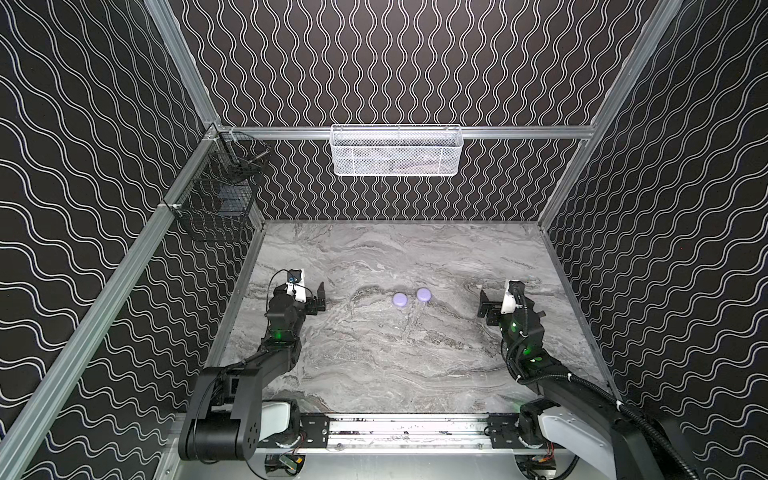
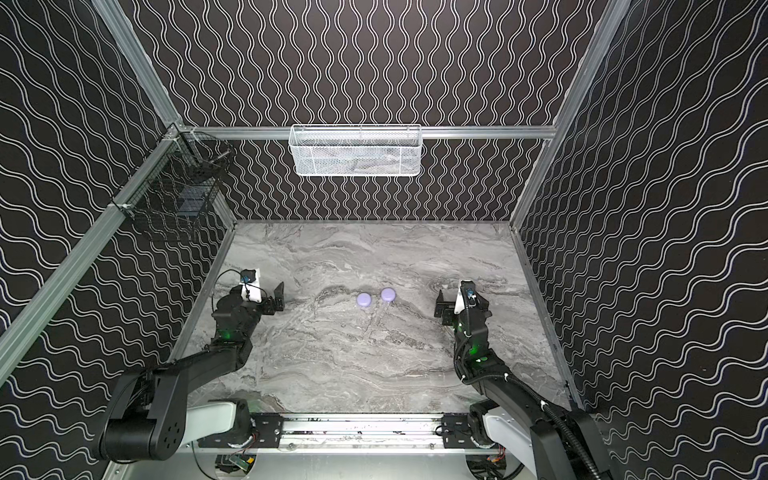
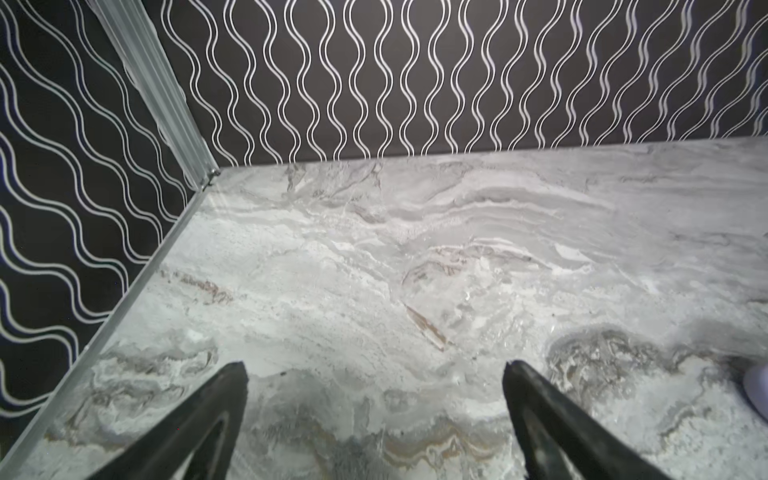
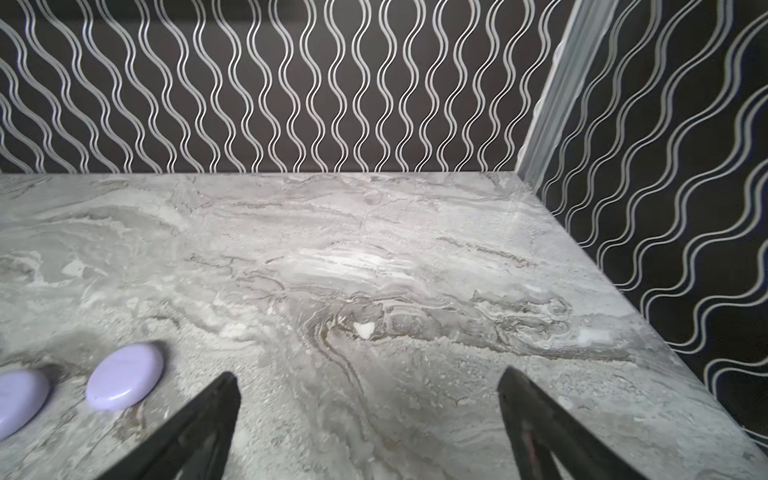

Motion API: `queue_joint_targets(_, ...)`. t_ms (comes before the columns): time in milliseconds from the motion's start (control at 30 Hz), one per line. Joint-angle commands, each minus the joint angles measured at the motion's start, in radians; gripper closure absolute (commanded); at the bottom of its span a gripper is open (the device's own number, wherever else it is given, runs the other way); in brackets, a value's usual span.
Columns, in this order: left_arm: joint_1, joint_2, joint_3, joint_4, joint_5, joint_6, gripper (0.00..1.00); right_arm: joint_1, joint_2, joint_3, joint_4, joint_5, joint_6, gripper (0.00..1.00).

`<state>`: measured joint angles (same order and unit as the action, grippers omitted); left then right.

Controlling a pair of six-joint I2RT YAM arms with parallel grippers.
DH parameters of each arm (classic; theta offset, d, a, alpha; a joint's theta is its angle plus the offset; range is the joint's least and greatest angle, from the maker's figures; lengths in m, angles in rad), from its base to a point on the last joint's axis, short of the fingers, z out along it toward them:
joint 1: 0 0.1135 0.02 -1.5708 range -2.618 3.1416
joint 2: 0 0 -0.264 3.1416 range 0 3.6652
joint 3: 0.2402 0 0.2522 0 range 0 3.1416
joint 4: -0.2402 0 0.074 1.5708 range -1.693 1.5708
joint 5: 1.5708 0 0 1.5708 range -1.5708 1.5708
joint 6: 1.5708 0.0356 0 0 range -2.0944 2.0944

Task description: Insert the wireless bluetooth earbuds into the charging case

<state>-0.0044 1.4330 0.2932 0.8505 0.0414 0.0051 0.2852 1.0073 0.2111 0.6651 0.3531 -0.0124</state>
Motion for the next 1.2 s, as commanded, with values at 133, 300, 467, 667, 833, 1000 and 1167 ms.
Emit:
queue_joint_targets(133,0.106,0.192,-0.050,0.415,0.159,-0.034,0.01,-0.061,0.030,-0.033,0.154,-0.053,-0.008,0.01)
queue_joint_targets(300,0.110,0.181,-0.029,0.359,0.177,-0.015,0.01,-0.091,0.090,-0.051,0.232,-0.084,-0.006,0.01)
queue_joint_targets(467,0.106,0.177,-0.025,0.340,0.173,-0.009,0.01,-0.113,0.182,-0.080,0.366,-0.115,-0.008,0.01)
queue_joint_targets(667,0.104,0.284,-0.037,0.495,0.254,-0.007,0.01,-0.162,0.261,-0.065,0.438,-0.144,-0.028,0.01)
queue_joint_targets(833,0.090,0.231,0.000,0.329,0.220,0.027,0.01,-0.170,0.287,-0.067,0.484,-0.152,-0.056,0.01)
queue_joint_targets(1000,0.086,0.243,0.013,0.332,0.218,0.025,0.01,-0.204,0.350,-0.067,0.558,-0.161,-0.062,0.01)
queue_joint_targets(1167,0.061,0.230,0.036,0.264,0.183,0.048,0.01,-0.278,0.465,-0.067,0.676,-0.233,-0.018,0.01)
